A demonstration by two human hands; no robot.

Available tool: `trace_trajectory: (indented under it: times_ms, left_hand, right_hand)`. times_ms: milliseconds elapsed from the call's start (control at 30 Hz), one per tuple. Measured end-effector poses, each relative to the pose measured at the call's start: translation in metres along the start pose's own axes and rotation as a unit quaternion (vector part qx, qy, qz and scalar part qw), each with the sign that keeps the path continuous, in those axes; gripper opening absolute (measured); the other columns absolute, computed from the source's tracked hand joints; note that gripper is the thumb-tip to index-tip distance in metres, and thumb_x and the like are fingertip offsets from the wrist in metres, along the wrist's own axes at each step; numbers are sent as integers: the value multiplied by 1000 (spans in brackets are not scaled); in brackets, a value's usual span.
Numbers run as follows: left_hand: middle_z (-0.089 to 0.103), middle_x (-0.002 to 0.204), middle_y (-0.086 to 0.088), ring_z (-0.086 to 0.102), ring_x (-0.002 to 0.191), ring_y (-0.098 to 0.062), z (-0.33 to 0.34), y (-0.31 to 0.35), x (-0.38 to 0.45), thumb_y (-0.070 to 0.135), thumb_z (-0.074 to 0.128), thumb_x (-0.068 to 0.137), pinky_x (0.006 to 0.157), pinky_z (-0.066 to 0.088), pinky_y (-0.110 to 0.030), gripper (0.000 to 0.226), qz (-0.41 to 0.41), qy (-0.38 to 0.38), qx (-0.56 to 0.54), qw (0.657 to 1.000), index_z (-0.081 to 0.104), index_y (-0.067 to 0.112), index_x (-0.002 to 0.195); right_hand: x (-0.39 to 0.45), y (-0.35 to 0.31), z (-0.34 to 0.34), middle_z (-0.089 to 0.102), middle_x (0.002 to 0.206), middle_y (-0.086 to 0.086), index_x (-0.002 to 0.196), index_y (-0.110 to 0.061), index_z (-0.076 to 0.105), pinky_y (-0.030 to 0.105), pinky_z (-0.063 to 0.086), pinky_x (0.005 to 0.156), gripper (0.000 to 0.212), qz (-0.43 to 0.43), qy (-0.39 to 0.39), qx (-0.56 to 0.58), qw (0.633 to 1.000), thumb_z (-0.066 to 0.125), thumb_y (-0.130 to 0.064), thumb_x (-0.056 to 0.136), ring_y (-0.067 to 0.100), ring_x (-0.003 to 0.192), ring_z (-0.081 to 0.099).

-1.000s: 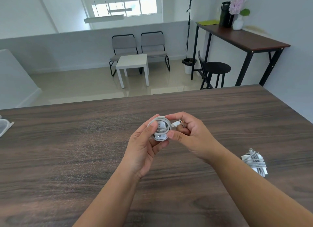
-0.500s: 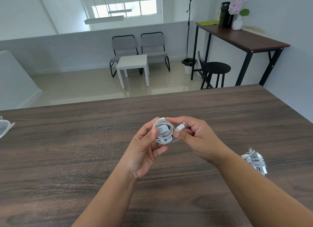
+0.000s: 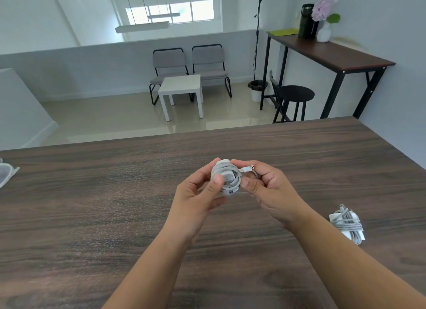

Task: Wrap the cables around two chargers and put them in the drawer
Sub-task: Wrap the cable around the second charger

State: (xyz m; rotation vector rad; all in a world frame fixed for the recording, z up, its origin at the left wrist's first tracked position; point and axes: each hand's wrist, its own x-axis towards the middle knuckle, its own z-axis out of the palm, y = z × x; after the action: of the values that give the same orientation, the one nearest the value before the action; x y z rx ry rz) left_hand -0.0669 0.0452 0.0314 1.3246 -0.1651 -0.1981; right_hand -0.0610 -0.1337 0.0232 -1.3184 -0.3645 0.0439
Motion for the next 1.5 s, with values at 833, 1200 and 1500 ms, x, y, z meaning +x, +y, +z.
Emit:
trace_trajectory:
  times_ms: [833, 1200, 1500]
  left_hand:
    - [75, 102, -2, 67, 100, -13, -21, 1, 18, 20, 86, 65, 84, 53, -24, 48, 71, -4, 54, 996, 70, 12, 110]
    - [72, 110, -13, 61, 119, -39, -22, 3, 26, 31, 79, 66, 107, 47, -45, 50, 90, 66, -55, 992, 69, 10, 111]
    - [73, 101, -7, 70, 98, -21, -19, 4, 31, 30, 78, 71, 82, 56, -28, 38, 68, 76, -94, 990, 69, 13, 104]
  right_hand:
    - [4, -21, -12, 56, 57, -14, 94, 27, 47, 37, 41, 86, 53, 45, 38, -88, 994, 38, -25, 100, 13, 58, 35]
    - [0, -12, 2, 25, 54, 0, 108, 10, 61, 16, 38, 57, 38, 70, 93, 4, 993, 41, -20, 100, 12, 50, 28]
    - [-6, -3, 21, 25, 53, -2, 112, 4, 62, 19, 27, 48, 32, 134, 93, 111, 980, 40, -18, 100, 9, 46, 27]
